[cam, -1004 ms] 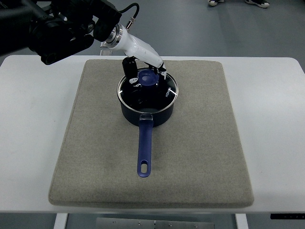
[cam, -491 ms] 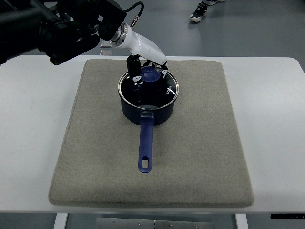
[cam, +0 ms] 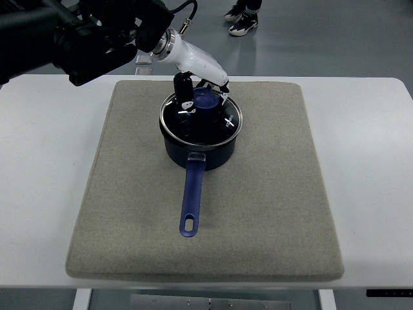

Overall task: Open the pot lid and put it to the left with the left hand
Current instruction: 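Close the left hand fingers around the blue lid knob, then lift the glass lid off the pot with the left hand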

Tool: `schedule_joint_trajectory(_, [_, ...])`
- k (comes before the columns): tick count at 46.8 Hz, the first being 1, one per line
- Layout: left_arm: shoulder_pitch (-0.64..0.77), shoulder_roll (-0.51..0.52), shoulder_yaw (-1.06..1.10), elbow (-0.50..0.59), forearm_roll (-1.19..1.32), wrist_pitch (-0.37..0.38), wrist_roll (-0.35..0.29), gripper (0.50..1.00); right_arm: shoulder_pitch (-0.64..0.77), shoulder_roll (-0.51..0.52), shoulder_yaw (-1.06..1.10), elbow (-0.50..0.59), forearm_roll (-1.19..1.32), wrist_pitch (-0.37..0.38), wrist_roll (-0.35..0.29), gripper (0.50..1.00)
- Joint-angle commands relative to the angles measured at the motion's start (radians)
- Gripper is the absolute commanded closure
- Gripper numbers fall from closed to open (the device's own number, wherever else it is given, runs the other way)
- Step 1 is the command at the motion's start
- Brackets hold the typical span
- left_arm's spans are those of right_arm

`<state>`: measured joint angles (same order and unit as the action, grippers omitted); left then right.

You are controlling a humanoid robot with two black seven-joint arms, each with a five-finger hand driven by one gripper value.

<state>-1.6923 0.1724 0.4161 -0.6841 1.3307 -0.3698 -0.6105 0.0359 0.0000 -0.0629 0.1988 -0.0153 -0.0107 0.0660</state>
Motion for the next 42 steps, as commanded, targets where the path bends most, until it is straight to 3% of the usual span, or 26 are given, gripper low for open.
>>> schedule_joint_trajectory(1, [-0.001, 0.001, -0.003, 0.0, -0.002, 0.0, 0.0, 1.0, 0.001, 0.0, 0.0, 0.001, 0.0, 0.0, 0.0, 0.583])
schedule_joint_trajectory(42, [-0.023, 0.021, -0.045, 0.003, -0.059, 0.0, 0.0, 1.0, 0.001, 0.0, 0.0, -0.001, 0.0, 0.0, 0.0, 0.583])
